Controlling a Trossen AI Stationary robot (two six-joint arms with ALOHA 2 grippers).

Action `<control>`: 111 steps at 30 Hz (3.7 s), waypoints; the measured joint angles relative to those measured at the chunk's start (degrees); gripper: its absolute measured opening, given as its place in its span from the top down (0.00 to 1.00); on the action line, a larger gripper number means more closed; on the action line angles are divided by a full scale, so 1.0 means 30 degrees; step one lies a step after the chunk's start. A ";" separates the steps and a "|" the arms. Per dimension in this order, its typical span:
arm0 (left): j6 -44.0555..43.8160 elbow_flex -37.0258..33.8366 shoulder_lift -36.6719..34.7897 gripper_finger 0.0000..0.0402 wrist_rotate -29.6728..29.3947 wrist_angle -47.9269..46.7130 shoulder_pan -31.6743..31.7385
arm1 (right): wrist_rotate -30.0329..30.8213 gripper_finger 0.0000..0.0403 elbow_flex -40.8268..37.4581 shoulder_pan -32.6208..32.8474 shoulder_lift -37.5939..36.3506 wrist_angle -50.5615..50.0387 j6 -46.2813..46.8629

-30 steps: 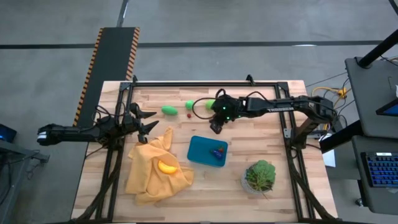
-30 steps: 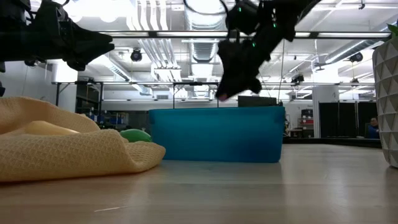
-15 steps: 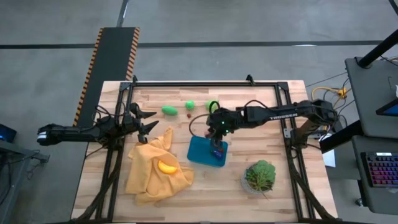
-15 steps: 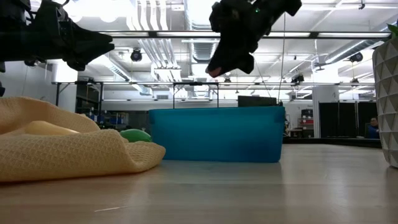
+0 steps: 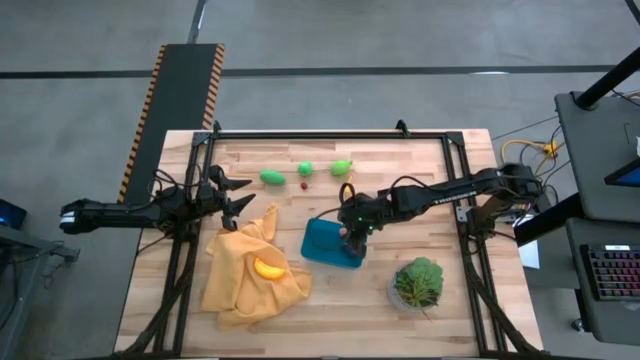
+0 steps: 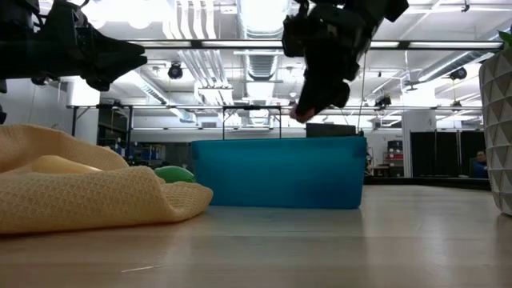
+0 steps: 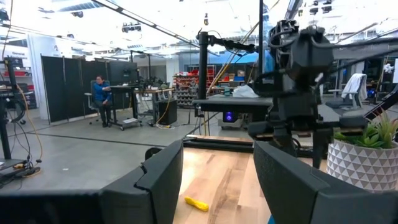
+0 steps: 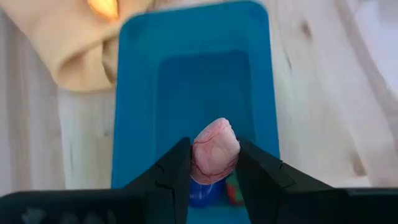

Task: Pick and placing Produce into tupperware
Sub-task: Put the apricot into the blue bin, then put the yellow corn into the blue bin

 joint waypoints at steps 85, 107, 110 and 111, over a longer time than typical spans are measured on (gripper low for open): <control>0.0037 0.0003 0.0003 0.54 -0.0004 0.0013 -0.0006 | 0.3522 0.25 0.0208 -0.7441 0.1859 0.4025 0.2354; 0.0033 0.0003 0.0015 0.54 -0.0007 0.0002 0.0001 | 0.5011 0.26 0.0186 -0.7036 0.5369 0.2472 0.5855; 0.0033 -0.0001 0.0014 0.54 -0.0007 0.0002 -0.0006 | 0.5152 0.26 0.0194 -0.7030 0.5860 0.2485 0.6036; 0.0033 0.0001 0.0015 0.54 -0.0007 0.0002 0.0000 | 0.5166 0.26 0.0223 -0.7030 0.5970 0.2514 0.6144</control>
